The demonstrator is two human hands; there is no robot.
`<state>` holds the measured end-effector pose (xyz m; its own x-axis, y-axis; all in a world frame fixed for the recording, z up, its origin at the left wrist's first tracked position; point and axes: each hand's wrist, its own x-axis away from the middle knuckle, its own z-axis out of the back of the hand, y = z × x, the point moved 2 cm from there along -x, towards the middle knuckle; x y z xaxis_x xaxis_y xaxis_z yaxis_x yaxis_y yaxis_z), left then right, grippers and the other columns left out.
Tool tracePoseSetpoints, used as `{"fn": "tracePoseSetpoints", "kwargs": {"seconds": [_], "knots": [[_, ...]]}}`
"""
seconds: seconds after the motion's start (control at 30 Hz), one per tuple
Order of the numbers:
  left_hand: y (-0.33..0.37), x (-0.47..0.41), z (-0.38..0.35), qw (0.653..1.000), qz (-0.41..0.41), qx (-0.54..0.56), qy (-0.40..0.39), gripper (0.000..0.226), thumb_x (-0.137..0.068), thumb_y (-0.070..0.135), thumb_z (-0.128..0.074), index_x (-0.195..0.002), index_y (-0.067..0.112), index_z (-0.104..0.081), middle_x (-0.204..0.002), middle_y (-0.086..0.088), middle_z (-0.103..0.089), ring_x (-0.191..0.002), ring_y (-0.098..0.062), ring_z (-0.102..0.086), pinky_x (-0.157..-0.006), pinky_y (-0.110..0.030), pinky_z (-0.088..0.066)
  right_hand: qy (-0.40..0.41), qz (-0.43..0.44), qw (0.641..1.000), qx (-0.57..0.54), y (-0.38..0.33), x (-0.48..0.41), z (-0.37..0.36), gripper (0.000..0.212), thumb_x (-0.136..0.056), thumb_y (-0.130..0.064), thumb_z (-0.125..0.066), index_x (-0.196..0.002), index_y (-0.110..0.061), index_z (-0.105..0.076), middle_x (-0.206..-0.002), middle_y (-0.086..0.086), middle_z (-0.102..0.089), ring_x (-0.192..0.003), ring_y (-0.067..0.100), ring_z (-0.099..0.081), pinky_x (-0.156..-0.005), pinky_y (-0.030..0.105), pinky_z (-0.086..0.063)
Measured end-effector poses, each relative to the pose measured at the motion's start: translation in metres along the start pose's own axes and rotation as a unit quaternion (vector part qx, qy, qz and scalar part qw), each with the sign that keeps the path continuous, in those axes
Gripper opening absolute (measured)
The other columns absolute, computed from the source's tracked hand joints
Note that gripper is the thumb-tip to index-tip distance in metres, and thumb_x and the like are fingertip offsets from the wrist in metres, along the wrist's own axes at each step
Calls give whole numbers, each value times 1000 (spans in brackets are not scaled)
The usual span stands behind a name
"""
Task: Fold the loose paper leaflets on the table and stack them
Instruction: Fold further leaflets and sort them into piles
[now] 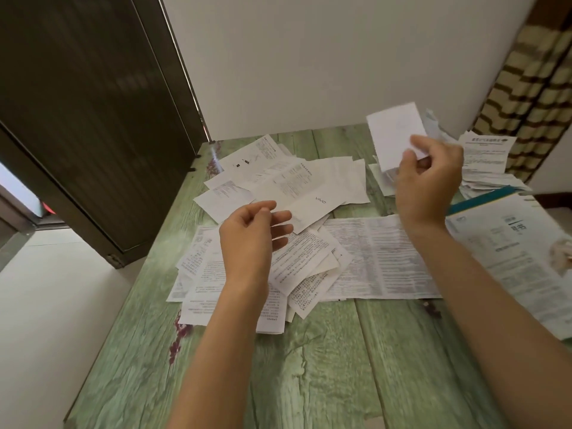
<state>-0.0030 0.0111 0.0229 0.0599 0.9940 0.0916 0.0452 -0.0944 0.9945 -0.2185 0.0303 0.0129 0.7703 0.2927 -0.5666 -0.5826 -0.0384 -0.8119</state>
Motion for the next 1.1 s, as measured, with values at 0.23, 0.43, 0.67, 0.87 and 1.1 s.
{"fn": "tracePoseSetpoints", "kwargs": {"seconds": [0.23, 0.43, 0.67, 0.87, 1.1], "knots": [[-6, 6, -8, 1000, 16, -8, -20, 23, -96, 2, -41, -94, 9, -64, -72, 0, -70, -60, -9, -64, -64, -24, -54, -200, -48, 898, 389, 40, 4, -9, 33, -94, -25, -54, -117, -1, -58, -133, 19, -39, -122, 35, -35, -101, 41, -31], [-7, 6, -10, 999, 20, -16, -19, 24, -95, 2, -41, -95, 9, -64, -73, 0, -70, -62, -9, -64, -66, -25, -54, -199, -2, 907, 371, 33, 6, -12, 37, -94, -24, -54, -125, -5, -52, -142, 16, -31, -131, 33, -26, -106, 41, -23], [-9, 7, -7, 1000, 27, -14, -9, 24, -95, 2, -41, -94, 10, -64, -72, 0, -70, -60, -8, -63, -65, -24, -54, -152, 67, 938, 304, 25, 11, -16, 27, -92, -15, -53, -116, -5, -59, -133, 16, -44, -124, 32, -36, -99, 39, -30], [-8, 5, -4, 1000, 30, -9, 0, 24, -95, 2, -41, -91, 11, -63, -75, -2, -70, -63, -10, -64, -63, -22, -53, -131, 101, 952, 259, 14, 16, -18, 29, -86, -15, -58, -113, -5, -60, -124, 15, -52, -116, 32, -44, -96, 39, -33], [-8, 5, -3, 999, 31, -8, 3, 24, -95, 2, -41, -92, 11, -63, -75, -2, -70, -64, -11, -64, -66, -24, -53, -183, 39, 940, 286, 29, 8, -12, 49, -89, -22, -59, -134, -8, -46, -137, 14, -46, -125, 31, -39, -101, 41, -31]]}}
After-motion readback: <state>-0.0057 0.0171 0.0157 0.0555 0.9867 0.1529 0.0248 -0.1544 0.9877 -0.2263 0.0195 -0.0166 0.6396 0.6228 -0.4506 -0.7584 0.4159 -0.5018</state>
